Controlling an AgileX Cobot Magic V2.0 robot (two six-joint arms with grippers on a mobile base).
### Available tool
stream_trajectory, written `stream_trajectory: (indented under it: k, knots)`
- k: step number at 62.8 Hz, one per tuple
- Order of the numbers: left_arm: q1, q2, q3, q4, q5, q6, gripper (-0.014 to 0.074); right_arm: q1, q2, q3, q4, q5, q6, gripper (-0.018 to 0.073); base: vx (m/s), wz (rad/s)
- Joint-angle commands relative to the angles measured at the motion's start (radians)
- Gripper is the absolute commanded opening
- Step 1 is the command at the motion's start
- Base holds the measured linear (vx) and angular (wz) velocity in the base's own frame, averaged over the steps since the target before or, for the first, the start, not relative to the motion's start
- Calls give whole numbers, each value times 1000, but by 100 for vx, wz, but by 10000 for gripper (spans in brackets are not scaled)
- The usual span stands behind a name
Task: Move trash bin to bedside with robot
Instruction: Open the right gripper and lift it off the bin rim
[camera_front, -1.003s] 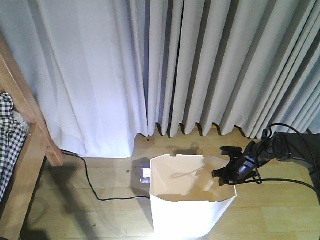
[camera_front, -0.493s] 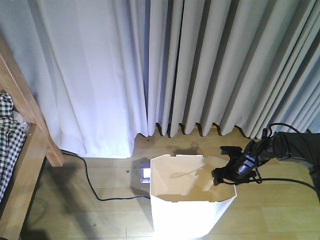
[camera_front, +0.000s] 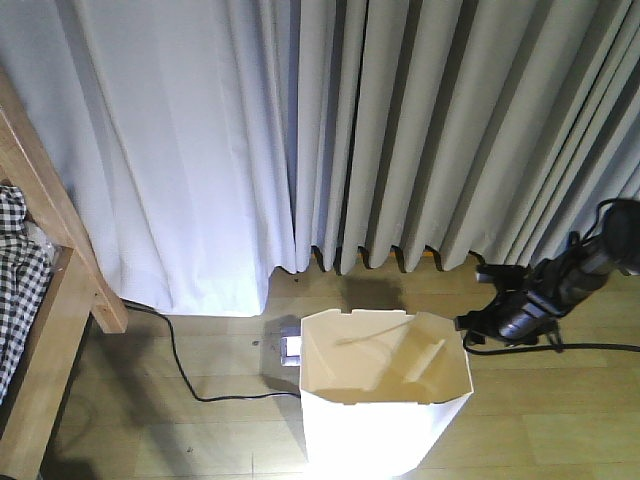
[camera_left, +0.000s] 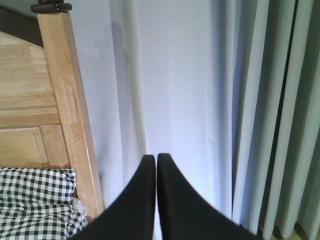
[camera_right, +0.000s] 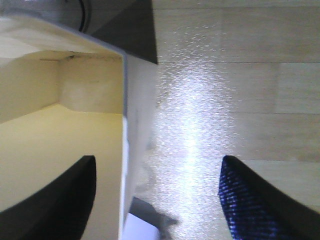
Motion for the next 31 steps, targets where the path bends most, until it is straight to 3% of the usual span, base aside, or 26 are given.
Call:
stream_trajectory:
  k: [1, 15, 31]
  knots:
    - [0, -4, -21, -5, -73, -4, -6, -5, -180, 116, 7, -87, -44, 468, 0, 0]
    - [0, -4, -21, -5, -73, -4, -6, -5, -480, 392, -59, -160, -56, 458, 0, 0]
    - [0, -4, -21, -5, -73, -4, -6, -4, -954, 604, -58, -168, -57, 458, 0, 0]
